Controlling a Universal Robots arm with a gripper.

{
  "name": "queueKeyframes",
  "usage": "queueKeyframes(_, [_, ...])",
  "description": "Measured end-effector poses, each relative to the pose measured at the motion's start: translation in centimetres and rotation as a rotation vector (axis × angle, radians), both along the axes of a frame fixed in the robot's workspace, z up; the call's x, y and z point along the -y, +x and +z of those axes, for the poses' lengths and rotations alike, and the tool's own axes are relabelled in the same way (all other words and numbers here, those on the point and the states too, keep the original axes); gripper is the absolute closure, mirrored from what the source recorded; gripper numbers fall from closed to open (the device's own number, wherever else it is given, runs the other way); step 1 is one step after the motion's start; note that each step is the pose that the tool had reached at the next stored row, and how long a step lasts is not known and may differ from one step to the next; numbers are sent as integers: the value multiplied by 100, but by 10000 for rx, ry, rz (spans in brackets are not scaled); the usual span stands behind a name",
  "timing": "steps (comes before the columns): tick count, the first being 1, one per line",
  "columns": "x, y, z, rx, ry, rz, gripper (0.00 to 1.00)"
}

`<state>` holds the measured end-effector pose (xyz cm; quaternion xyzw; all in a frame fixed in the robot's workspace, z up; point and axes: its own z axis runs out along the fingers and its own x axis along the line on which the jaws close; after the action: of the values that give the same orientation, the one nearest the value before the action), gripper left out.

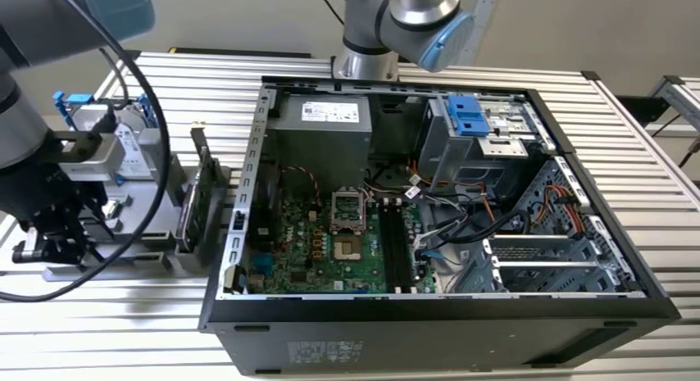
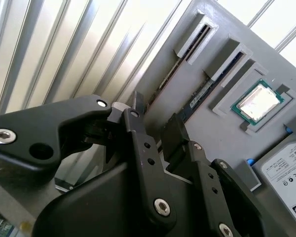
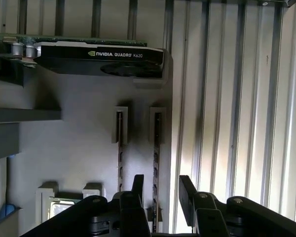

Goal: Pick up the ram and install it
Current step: 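Pick up the ram and move it above insertion slot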

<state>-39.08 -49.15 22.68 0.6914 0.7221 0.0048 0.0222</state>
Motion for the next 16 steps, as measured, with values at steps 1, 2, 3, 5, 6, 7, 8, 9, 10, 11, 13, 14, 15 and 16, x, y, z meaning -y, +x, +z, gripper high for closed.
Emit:
queueKeyframes(1, [0,0,-7,0,0,0,0])
queueKeyframes(2, [-2,0,-13,0,0,0,0])
queueKeyframes(3, [-2,-1,-19,0,0,0,0])
queueKeyframes(5, [-2,-1,-30,0,0,14,0])
queueKeyframes(6, [-2,-1,-34,0,0,34,0])
queueKeyframes(7, [-2,-1,-38,-1,-1,75,0])
queueKeyframes(8, [-2,-1,-42,0,-1,135,0])
queueKeyframes(9, [-2,-1,-45,0,0,196,0])
queueKeyframes(10, [-2,-1,-49,0,0,260,0])
queueKeyframes(11, [-3,0,-54,1,0,312,0])
queueKeyframes(13, [-4,0,-72,3,2,343,0])
queueKeyframes(14, [-7,-1,-84,1,0,348,0])
queueKeyframes(15, [-8,0,-99,1,1,355,0])
queueKeyframes(16, [-10,0,-113,0,0,358,0])
